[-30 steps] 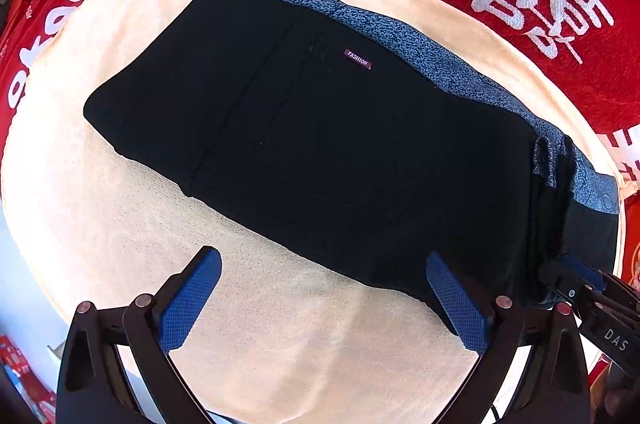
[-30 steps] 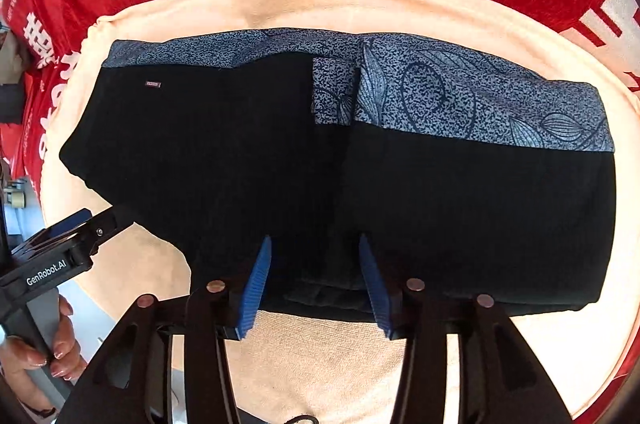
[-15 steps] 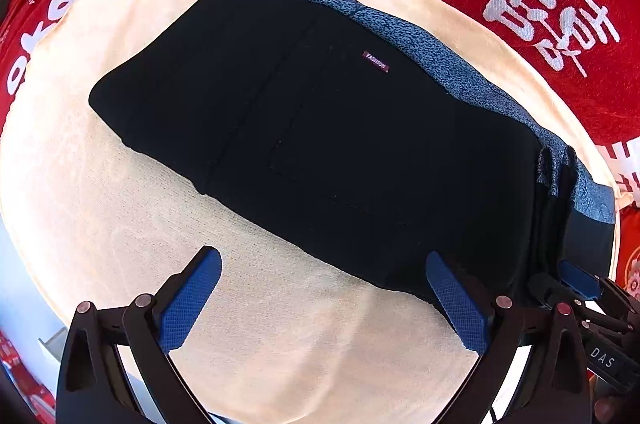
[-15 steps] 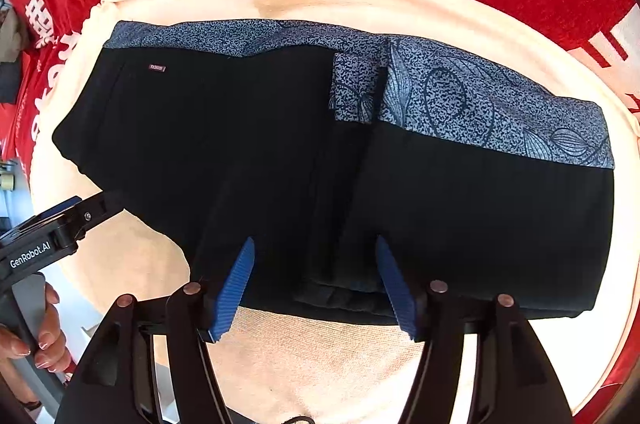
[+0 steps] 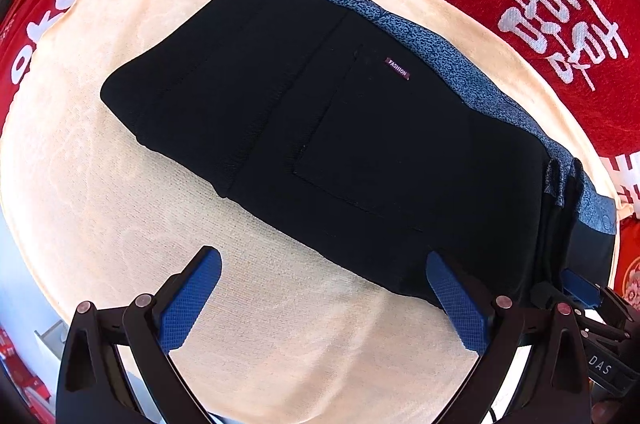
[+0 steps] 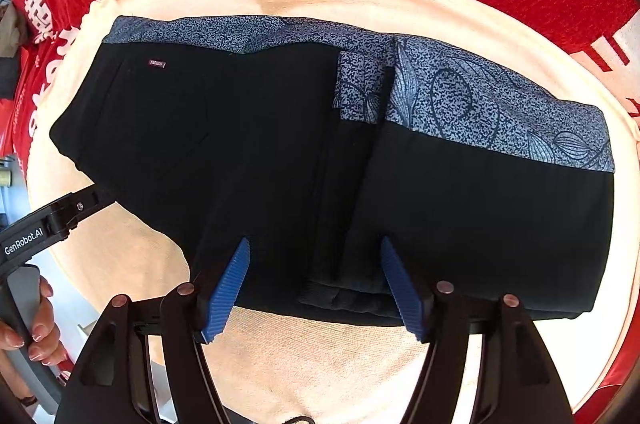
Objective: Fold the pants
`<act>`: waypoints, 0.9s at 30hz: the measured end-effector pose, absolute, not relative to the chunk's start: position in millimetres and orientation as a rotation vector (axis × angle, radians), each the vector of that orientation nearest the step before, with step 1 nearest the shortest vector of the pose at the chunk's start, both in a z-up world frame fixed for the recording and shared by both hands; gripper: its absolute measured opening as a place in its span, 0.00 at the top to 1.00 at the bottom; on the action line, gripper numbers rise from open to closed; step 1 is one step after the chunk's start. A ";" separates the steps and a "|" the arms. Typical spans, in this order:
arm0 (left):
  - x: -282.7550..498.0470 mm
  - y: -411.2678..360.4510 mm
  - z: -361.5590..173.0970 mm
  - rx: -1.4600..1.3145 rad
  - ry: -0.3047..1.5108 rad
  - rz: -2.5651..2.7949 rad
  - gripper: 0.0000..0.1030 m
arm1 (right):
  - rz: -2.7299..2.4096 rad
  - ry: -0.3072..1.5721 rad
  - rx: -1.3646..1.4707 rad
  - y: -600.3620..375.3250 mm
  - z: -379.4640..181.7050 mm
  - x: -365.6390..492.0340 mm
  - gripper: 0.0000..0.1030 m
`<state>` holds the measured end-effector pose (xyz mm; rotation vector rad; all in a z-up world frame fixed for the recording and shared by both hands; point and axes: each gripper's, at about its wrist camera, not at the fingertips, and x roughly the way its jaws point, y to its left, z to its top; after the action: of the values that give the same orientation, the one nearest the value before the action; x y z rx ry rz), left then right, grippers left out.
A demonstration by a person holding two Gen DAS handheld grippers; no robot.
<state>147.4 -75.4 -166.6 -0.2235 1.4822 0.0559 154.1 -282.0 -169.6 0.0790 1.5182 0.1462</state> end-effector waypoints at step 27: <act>139.5 59.5 -178.8 -0.724 1.284 0.043 0.00 | 0.145 1.508 0.023 -256.9 -168.3 143.8 0.28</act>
<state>139.5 59.5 -178.8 -0.7240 1.2837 0.0432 143.8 -256.9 -168.3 0.0230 1.5076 0.1449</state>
